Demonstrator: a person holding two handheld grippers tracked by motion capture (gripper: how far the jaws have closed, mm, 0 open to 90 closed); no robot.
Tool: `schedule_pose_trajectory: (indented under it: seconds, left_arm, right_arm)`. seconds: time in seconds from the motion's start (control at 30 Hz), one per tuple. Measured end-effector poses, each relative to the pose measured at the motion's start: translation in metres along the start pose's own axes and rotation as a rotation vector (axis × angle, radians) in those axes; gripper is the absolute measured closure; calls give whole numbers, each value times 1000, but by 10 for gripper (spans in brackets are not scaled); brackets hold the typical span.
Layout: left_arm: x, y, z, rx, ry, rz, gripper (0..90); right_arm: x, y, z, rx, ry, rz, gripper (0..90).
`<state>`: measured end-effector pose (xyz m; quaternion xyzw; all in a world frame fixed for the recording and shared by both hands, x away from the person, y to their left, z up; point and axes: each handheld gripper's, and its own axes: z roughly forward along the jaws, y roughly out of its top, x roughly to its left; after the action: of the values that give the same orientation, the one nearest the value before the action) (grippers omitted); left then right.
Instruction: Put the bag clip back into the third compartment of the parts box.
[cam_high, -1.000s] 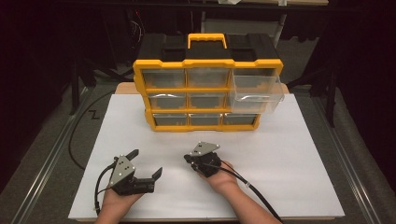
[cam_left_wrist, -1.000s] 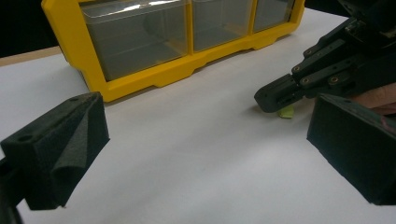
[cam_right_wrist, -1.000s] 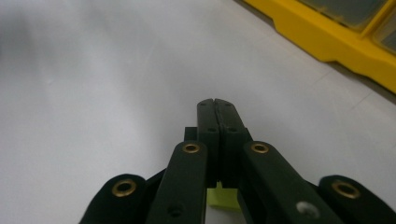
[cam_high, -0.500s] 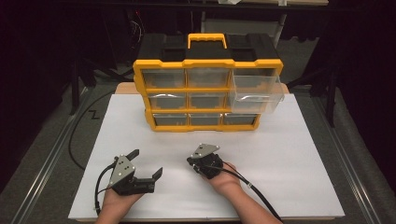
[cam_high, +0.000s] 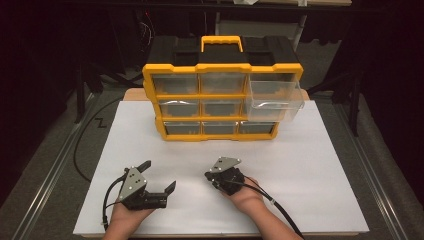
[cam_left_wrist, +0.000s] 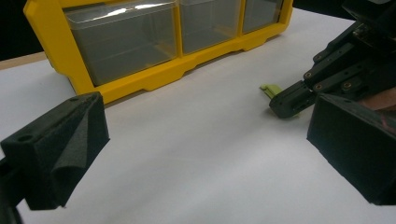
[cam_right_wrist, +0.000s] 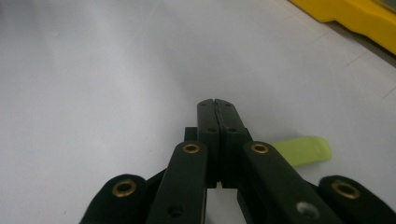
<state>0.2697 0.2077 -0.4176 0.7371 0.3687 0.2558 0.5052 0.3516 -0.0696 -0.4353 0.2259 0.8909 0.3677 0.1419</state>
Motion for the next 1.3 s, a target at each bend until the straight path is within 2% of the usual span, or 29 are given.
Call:
schedule_pose_trajectory:
  seconds: [0.17, 0.37, 0.8, 0.93, 1.3]
  left_arm:
    - [0, 0, -1, -2, -1, -1, 4]
    - [1, 0, 0, -4, -4, -4, 4]
    - [0, 0, 0, -1, -7, -3, 4]
    - [0, 0, 0, -1, -6, -4, 3]
    - [2, 0, 0, -6, 0, -20, 4]
  right_arm:
    - [2, -4, -5, 16, 11, -9, 900]
    - [2, -10, -12, 33, 0, -30, 900]
    - [-15, -32, -35, 47, -27, 10, 900]
    - [-24, -42, -47, 44, -50, 44, 900]
    - [-56, -76, -91, -7, -109, 164, 897]
